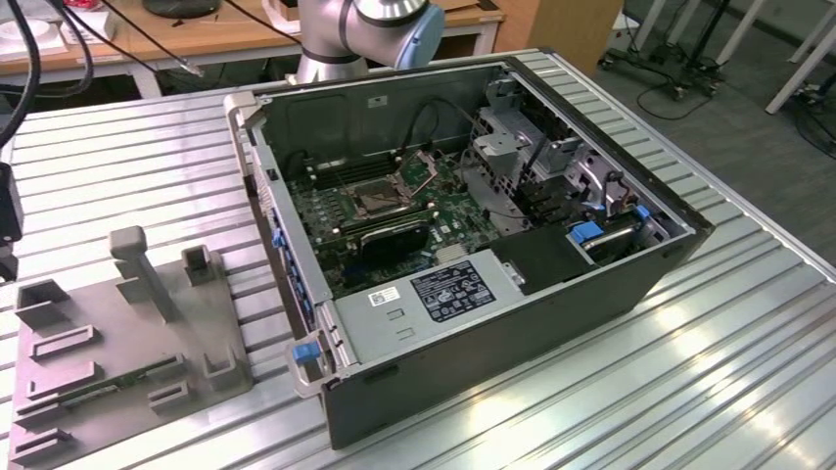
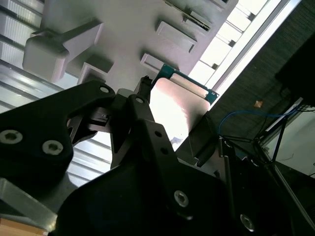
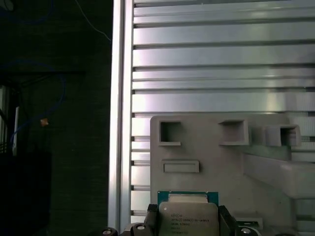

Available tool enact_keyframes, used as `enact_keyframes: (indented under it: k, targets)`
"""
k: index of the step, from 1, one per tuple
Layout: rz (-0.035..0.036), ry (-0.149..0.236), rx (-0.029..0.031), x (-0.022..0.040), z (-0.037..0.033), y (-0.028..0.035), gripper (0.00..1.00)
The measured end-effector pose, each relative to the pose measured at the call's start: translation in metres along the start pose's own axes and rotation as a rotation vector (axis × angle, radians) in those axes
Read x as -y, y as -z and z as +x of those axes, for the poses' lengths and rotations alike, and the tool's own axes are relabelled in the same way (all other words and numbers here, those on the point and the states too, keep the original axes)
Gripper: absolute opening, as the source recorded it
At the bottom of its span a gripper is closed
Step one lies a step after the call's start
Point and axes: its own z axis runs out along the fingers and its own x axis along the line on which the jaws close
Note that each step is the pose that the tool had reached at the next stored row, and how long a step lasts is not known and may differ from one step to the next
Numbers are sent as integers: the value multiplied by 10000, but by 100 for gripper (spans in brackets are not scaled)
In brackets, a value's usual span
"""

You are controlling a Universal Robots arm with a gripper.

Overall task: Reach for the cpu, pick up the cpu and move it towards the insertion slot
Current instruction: 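Pick up the cpu and move it towards the insertion slot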

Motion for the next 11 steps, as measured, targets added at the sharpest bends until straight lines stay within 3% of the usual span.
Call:
enact_keyframes:
  k: [11]
  targets:
    - [-1,0,1,-10,-1,172,55]
